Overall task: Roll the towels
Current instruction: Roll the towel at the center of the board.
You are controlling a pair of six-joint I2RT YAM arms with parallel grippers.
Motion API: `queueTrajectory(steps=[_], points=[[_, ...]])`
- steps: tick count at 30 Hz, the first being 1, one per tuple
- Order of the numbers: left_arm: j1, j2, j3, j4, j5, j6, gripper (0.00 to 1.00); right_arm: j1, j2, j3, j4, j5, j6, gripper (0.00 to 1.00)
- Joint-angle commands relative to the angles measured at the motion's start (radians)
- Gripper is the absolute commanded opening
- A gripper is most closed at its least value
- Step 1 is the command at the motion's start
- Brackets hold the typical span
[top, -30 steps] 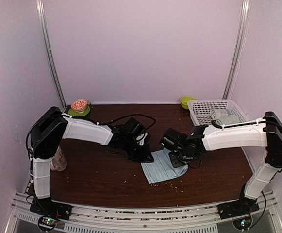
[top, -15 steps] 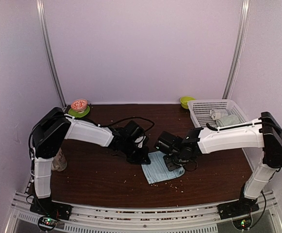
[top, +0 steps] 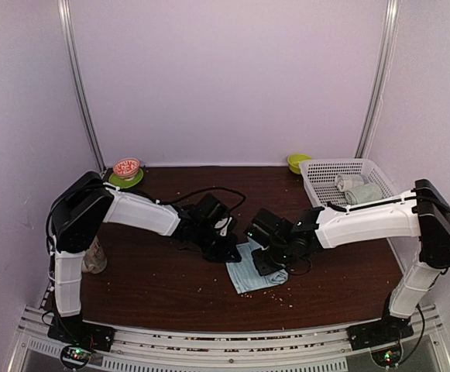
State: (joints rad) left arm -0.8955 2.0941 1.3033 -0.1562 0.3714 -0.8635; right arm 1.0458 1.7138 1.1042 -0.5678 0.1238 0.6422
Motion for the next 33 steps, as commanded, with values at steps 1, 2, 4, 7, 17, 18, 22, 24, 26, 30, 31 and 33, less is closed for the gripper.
queueTrajectory(steps=[1, 2, 4, 7, 17, 18, 22, 24, 26, 30, 31, 33], points=[[0.003, 0.033, -0.037, -0.042, -0.023, -0.006, 0.00, -0.003, -0.029, -0.041, 0.090, -0.087, 0.002, 0.29], [0.003, 0.031, -0.040, -0.042, -0.022, -0.007, 0.00, -0.007, -0.032, -0.053, 0.103, -0.103, 0.002, 0.31], [0.003, 0.016, -0.046, -0.042, -0.021, -0.008, 0.00, -0.016, -0.038, -0.077, 0.130, -0.129, 0.002, 0.34], [0.003, -0.020, -0.057, -0.044, -0.011, -0.007, 0.00, -0.032, -0.045, -0.127, 0.183, -0.174, -0.001, 0.39], [0.004, -0.192, -0.048, -0.059, 0.034, 0.012, 0.00, -0.067, -0.056, -0.217, 0.321, -0.251, -0.004, 0.46], [0.004, -0.198, -0.045, -0.031, 0.053, -0.003, 0.00, -0.069, -0.056, -0.221, 0.325, -0.250, -0.002, 0.46], [0.004, -0.188, -0.032, 0.094, 0.094, -0.061, 0.00, -0.075, -0.069, -0.247, 0.347, -0.243, 0.003, 0.46], [0.004, -0.153, 0.002, 0.104, 0.101, -0.064, 0.00, -0.077, -0.073, -0.255, 0.351, -0.242, 0.006, 0.46], [0.004, -0.118, 0.034, 0.113, 0.112, -0.070, 0.00, -0.081, -0.075, -0.257, 0.351, -0.242, 0.004, 0.46], [0.004, -0.057, 0.089, 0.132, 0.131, -0.076, 0.00, -0.080, -0.075, -0.257, 0.351, -0.246, 0.002, 0.46], [0.004, -0.044, 0.099, 0.138, 0.139, -0.079, 0.00, -0.080, -0.075, -0.257, 0.352, -0.246, 0.001, 0.46], [0.004, -0.026, 0.107, 0.157, 0.144, -0.083, 0.00, -0.080, -0.074, -0.255, 0.351, -0.249, 0.000, 0.46]])
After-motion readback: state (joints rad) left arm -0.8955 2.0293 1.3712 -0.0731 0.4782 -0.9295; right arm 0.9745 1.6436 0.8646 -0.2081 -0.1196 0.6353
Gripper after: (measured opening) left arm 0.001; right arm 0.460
